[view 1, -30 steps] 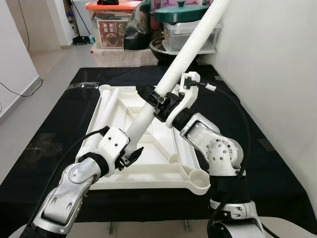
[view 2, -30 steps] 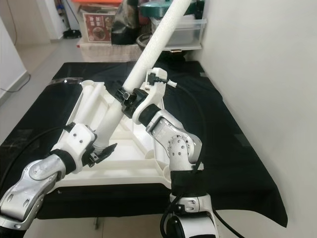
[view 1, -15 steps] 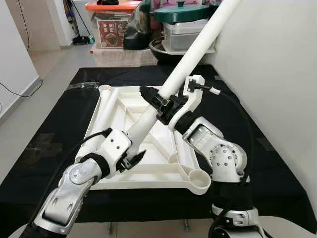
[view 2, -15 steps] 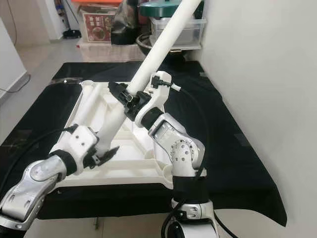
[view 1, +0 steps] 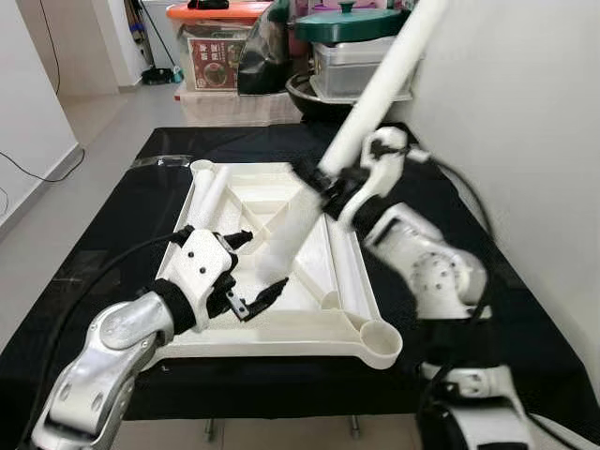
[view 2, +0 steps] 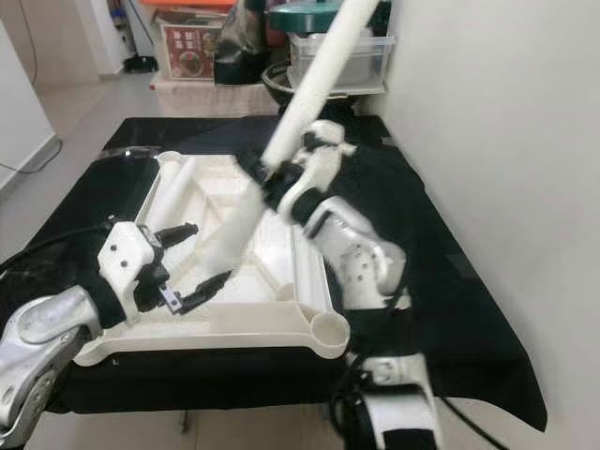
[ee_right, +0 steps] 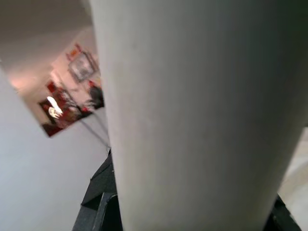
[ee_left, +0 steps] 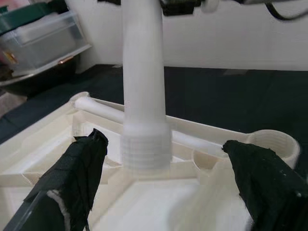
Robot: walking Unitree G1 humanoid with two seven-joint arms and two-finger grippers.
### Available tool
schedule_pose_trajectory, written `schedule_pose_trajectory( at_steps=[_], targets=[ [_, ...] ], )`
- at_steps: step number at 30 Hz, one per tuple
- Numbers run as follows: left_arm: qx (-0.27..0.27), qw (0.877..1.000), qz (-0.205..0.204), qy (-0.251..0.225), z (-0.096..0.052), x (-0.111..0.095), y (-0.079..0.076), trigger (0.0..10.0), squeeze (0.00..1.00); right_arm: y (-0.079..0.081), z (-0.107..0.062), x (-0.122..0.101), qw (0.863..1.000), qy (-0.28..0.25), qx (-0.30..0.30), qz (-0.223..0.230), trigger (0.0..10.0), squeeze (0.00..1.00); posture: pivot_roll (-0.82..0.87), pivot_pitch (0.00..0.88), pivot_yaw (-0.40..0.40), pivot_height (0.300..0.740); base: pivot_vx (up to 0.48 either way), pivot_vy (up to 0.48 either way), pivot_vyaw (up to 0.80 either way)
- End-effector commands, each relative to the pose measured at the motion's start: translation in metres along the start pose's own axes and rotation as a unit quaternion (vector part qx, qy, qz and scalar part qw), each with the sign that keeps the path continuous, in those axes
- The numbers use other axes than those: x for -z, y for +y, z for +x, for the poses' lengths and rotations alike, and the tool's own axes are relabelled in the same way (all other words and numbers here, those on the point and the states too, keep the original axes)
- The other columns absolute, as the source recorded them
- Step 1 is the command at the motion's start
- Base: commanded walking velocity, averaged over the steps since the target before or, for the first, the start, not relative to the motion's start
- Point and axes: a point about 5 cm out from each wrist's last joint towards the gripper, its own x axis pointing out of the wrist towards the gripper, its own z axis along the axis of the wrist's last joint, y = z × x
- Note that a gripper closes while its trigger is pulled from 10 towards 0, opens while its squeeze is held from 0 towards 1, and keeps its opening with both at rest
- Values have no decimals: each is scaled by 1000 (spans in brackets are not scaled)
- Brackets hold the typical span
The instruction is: Building children table
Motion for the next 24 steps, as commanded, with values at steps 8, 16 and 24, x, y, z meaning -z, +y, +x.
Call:
schedule_pose_trajectory(
  at_steps=[8, 16, 24],
  targets=[
    [-69, 996, -29, 40, -15, 20, 2, 10000, 0, -43, -22, -53, 988, -21, 27, -148, 0, 0, 45, 0, -30, 740, 0, 0, 0],
    [-125, 981, -81, 121, -32, 55, -4, 10000, 0, -44, -56, -55, 959, 78, -99, -253, 0, 0, 29, 0, -31, 740, 0, 0, 0],
    [-186, 962, -97, 173, -49, 79, 1, 10000, 0, -39, -66, -24, 954, 116, -131, -245, 0, 0, 36, 0, -25, 740, 0, 0, 0]
  ],
)
